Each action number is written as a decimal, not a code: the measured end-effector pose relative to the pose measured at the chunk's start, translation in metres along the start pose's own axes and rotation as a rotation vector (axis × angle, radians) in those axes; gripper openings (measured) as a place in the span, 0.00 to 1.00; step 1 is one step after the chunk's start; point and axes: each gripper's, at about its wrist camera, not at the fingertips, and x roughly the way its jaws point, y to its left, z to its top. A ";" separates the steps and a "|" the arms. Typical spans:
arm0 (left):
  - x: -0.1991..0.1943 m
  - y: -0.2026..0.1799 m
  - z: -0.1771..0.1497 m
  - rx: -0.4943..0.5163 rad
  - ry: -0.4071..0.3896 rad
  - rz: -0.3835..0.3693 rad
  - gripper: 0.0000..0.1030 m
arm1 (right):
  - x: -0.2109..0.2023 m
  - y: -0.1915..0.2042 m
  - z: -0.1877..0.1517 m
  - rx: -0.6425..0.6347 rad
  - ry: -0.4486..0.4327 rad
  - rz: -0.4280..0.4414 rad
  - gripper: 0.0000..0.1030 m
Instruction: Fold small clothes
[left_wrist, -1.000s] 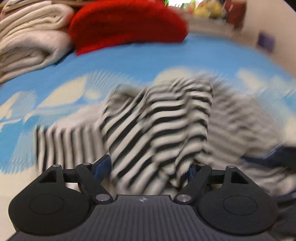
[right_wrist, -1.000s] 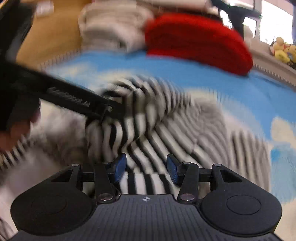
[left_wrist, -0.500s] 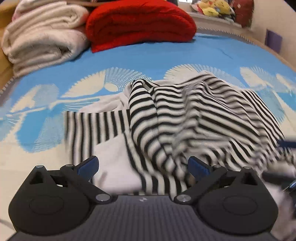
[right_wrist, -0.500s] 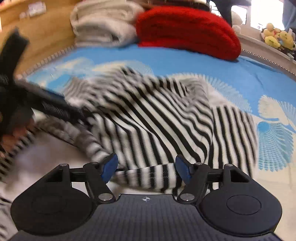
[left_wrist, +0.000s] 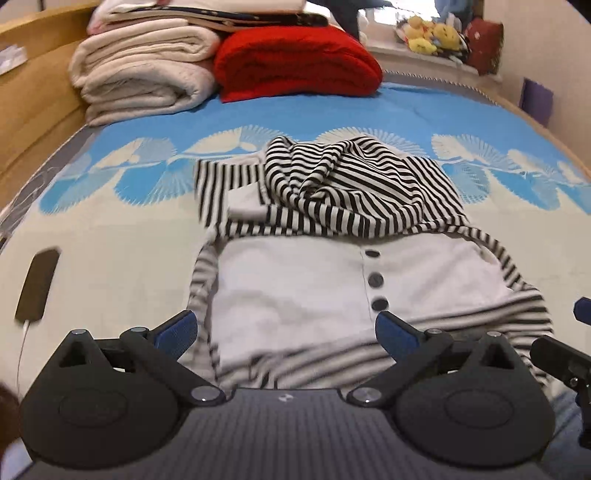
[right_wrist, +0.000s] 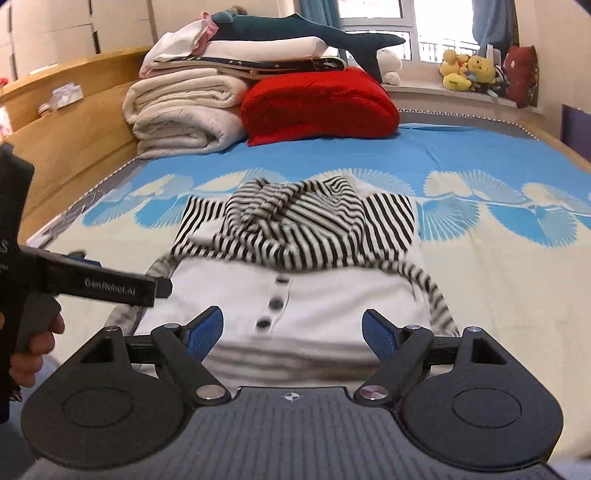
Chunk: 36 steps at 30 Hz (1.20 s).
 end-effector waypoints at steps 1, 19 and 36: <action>-0.010 0.001 -0.007 -0.003 -0.006 0.002 1.00 | -0.010 0.004 -0.006 -0.022 -0.012 -0.016 0.81; -0.109 0.001 -0.075 0.005 -0.093 0.039 1.00 | -0.109 0.036 -0.049 -0.086 -0.121 -0.030 0.81; -0.016 0.072 -0.070 -0.132 -0.002 0.080 1.00 | -0.040 -0.063 -0.045 0.179 -0.017 -0.142 0.85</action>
